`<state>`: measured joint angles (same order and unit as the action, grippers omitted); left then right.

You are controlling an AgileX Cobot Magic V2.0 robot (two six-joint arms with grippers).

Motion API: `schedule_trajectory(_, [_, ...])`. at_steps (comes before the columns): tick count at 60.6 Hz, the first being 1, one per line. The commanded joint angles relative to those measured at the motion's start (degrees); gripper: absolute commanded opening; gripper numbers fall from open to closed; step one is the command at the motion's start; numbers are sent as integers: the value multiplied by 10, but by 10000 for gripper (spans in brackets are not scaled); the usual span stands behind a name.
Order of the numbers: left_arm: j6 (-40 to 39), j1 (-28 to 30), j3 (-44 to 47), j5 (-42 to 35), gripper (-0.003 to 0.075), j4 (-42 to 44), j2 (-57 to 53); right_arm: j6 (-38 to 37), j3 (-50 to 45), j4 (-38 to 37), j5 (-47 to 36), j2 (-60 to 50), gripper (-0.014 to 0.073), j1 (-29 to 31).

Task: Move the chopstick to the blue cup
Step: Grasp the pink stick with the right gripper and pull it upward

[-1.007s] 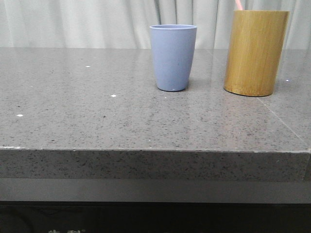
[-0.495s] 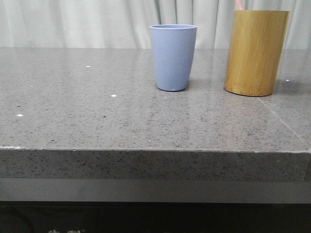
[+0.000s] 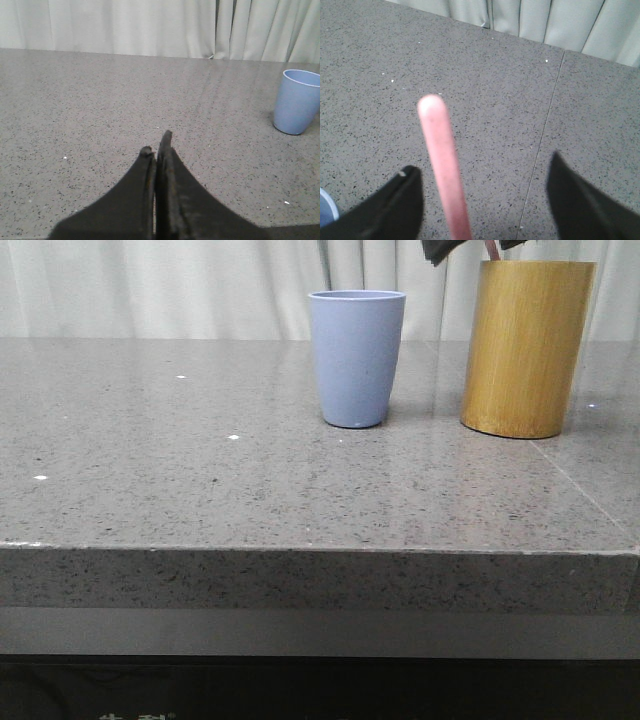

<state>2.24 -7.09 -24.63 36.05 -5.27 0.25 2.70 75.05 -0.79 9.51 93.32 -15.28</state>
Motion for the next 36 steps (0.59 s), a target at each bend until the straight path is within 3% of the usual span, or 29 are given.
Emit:
schedule_trajectory(1, [-4,2,-13,-51,-18,-7,8,4,24,-7,-39,-27,285,0])
schedule_trajectory(9, [-4,2,-13,-51,-18,-7,8,4,24,-7,-40,-27,60,0])
schedule_trajectory(15, [-4,2,-13,-51,-18,-7,8,4,24,-7,-45,-27,-29,0])
schedule_trajectory(36, [-4,2,-13,-51,-18,-7,8,4,25,-10,-60,-52,-59,0])
